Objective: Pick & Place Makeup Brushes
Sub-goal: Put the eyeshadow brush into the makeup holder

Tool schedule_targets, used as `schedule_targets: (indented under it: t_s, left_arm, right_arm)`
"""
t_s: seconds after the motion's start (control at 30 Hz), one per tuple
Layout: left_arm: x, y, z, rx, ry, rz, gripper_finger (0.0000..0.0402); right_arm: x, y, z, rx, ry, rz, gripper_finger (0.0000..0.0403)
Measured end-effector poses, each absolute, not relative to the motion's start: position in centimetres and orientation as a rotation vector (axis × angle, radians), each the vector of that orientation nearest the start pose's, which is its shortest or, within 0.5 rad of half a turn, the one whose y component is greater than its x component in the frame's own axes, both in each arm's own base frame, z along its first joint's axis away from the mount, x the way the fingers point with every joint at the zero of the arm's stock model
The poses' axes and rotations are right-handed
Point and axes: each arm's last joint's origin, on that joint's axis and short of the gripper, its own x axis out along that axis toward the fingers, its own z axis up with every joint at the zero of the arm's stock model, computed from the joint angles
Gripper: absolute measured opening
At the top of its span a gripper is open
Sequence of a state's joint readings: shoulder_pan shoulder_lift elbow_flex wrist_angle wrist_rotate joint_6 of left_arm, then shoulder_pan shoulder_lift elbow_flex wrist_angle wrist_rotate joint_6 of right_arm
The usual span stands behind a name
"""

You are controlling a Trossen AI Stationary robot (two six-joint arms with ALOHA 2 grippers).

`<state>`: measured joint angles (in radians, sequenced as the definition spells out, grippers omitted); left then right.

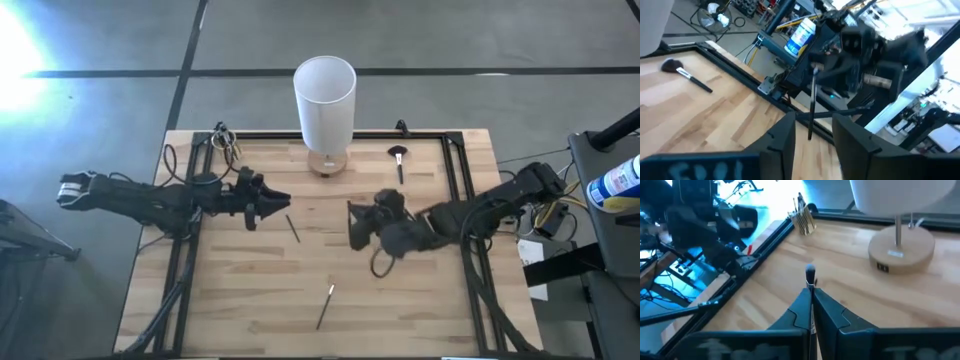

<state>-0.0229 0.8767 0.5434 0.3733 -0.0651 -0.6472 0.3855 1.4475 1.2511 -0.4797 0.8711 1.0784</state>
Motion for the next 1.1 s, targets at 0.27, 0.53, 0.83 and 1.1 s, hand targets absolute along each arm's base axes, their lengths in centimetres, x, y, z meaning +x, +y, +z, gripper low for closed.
schedule_targets:
  t_s: [0.27,0.53,0.83,1.1]
  left_arm:
    - [20.8,-0.5,28.9,-0.665,-0.103,-0.054,0.0115]
    - [22.2,-0.6,32.3,-0.639,-0.178,-0.088,0.0117]
    - [25.5,-1.0,35.4,-0.644,-0.115,-0.18,0.0117]
    - [27.4,-0.9,36.9,-0.602,-0.097,-0.173,0.0117]
  right_arm:
    - [31.3,7.3,35.2,0.659,0.121,-0.57,0.0008]
    - [32.2,6.5,37.7,0.646,-0.033,-0.443,0.0008]
    - [32.8,6.6,39.3,0.588,-0.058,-0.388,0.0008]
    - [33.0,6.7,39.4,0.581,-0.055,-0.375,0.0008]
